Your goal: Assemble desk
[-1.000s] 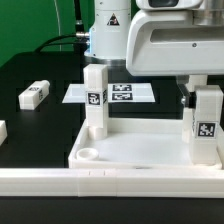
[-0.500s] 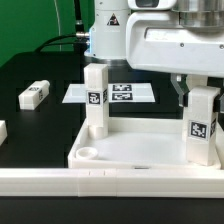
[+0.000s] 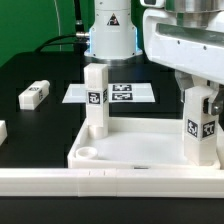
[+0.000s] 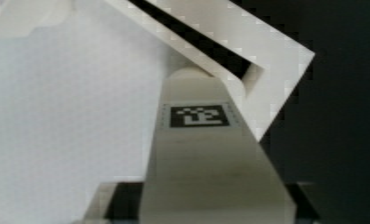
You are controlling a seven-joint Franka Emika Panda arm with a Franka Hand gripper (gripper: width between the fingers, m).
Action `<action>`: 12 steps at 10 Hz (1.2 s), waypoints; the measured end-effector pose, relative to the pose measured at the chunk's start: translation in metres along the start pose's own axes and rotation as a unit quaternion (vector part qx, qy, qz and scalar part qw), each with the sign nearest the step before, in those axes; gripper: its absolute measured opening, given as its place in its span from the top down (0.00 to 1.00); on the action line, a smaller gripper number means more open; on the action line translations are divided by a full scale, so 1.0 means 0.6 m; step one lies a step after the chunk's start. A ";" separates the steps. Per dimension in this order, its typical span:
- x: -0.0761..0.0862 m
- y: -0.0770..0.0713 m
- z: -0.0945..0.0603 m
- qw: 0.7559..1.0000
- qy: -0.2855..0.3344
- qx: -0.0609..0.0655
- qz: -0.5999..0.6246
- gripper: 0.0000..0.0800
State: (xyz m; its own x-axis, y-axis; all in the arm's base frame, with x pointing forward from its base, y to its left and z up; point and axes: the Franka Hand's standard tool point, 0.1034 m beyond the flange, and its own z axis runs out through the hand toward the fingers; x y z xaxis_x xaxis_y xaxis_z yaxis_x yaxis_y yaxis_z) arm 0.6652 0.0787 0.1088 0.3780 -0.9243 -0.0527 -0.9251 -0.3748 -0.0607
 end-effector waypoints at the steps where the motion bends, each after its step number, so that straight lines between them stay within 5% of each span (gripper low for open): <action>1: 0.001 0.001 0.000 0.998 -0.004 0.000 0.059 0.64; 5: 0.000 0.001 0.001 0.996 -0.004 -0.001 0.091 0.60; 7: -0.004 0.002 0.002 1.000 -0.005 -0.004 0.023 0.23; 12: -0.015 -0.001 0.003 0.968 0.007 -0.013 -0.251 0.19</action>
Offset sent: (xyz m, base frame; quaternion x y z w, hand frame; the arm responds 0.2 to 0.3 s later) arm 0.0000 0.0000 0.0000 0.0000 0.0000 0.0650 0.9979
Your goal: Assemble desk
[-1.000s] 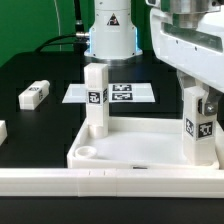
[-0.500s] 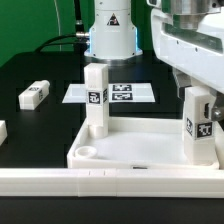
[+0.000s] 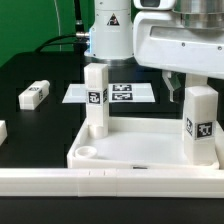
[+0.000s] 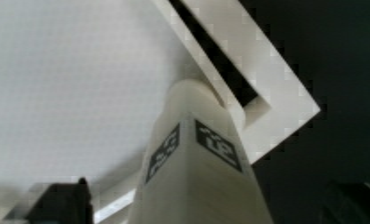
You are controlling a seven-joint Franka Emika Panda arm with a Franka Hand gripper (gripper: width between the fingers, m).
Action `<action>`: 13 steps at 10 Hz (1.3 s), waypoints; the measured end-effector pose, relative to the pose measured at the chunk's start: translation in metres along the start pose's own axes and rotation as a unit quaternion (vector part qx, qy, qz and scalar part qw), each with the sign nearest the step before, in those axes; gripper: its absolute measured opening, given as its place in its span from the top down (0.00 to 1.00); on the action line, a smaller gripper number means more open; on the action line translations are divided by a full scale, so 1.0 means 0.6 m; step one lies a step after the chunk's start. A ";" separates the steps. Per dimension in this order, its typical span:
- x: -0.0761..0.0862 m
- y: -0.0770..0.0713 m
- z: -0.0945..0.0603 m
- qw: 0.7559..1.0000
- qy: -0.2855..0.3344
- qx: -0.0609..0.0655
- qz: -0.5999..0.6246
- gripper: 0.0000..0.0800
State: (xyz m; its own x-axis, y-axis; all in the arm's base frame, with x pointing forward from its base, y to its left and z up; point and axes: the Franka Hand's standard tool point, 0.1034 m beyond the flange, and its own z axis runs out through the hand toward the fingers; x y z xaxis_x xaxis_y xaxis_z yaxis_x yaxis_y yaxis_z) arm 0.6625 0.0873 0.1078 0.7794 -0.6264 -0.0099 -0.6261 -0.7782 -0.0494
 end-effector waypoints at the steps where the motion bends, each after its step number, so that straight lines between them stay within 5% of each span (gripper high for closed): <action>1: -0.002 -0.002 0.000 0.999 0.001 -0.001 -0.044 0.19; 5: 0.000 -0.004 -0.001 0.981 0.006 -0.003 -0.192 0.19; 12: 0.009 0.005 -0.001 0.916 0.011 -0.019 -0.401 0.19; 13: 0.010 0.006 -0.001 0.915 0.012 -0.021 -0.403 0.34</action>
Offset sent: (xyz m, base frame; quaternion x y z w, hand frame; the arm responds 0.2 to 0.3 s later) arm -0.0030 0.0077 0.0038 0.0187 -0.0047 -0.2163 0.9761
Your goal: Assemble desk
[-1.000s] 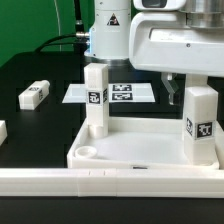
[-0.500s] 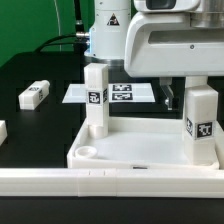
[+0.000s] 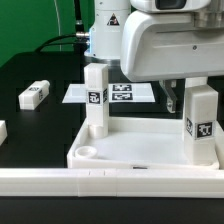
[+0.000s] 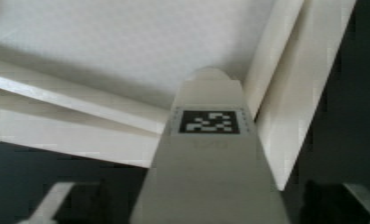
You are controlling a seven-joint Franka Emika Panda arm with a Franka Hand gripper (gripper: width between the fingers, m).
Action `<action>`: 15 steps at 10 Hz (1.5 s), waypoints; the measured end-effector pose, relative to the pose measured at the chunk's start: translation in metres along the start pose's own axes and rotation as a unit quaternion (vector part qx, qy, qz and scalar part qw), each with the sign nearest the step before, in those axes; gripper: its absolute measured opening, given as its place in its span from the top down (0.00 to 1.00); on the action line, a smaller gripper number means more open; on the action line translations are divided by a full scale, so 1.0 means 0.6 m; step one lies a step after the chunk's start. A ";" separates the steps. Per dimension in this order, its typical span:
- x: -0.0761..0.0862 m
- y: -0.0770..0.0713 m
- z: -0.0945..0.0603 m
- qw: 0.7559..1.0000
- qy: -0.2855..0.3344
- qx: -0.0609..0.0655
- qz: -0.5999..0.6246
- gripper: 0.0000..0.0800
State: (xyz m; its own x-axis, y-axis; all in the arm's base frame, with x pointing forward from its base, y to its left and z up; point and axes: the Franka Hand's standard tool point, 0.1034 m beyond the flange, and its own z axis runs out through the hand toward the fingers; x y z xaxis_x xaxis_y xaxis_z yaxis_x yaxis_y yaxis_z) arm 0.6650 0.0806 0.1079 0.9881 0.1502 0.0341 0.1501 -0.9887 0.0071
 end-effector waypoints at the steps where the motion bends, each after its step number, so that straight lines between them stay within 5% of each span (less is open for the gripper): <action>1: 0.000 0.000 0.000 1.000 0.000 0.000 0.003 0.51; 2: 0.000 0.000 0.001 1.000 0.000 0.000 0.002 0.51; 3: -0.001 0.001 0.001 1.000 -0.001 0.000 0.006 0.64; 8: -0.001 0.003 0.002 0.987 -0.001 0.005 0.160 0.64; 11: 0.001 0.000 0.004 0.947 0.002 0.012 0.321 0.64; 15: 0.001 -0.004 0.004 0.855 -0.002 0.019 0.519 0.64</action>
Offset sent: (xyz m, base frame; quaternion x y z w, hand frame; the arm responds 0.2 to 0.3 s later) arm 0.0000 0.0000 0.0000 0.0000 0.0000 0.0650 0.9979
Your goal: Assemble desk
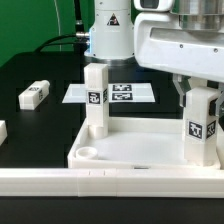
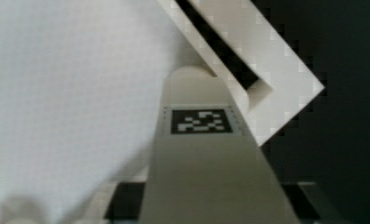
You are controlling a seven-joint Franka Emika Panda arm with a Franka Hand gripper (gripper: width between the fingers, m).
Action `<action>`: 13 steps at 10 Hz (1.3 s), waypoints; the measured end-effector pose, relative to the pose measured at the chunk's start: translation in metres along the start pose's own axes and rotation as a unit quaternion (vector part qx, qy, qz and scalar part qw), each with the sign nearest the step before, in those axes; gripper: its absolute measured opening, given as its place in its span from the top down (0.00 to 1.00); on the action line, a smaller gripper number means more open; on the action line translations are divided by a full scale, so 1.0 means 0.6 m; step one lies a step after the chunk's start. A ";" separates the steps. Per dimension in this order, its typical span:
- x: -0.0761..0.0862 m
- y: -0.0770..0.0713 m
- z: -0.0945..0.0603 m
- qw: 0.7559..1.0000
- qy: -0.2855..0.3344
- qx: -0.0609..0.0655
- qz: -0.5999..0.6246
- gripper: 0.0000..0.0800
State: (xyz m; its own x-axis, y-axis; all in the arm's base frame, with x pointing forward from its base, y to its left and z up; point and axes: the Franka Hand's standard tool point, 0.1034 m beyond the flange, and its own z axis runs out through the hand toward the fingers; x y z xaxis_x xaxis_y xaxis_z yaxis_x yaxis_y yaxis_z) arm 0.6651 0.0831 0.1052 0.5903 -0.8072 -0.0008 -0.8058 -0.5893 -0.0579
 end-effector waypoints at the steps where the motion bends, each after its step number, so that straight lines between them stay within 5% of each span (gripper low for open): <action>1: -0.001 0.000 0.000 0.999 -0.001 -0.001 0.045 0.64; 8: -0.004 0.001 0.002 0.985 -0.012 0.000 0.172 0.64; 10: -0.005 0.002 0.002 0.991 -0.013 -0.001 0.135 0.28; 13: -0.010 0.000 0.001 1.000 -0.010 -0.004 0.011 0.19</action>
Offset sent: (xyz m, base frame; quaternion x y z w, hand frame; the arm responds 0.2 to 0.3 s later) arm 0.0026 0.0008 -0.0047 0.0025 -0.0203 0.2315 0.9726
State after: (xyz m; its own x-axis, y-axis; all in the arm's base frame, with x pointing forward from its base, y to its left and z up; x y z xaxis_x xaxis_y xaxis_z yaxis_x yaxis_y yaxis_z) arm 0.6617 0.0878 0.1045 0.5726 -0.8195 -0.0229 -0.8193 -0.5711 -0.0504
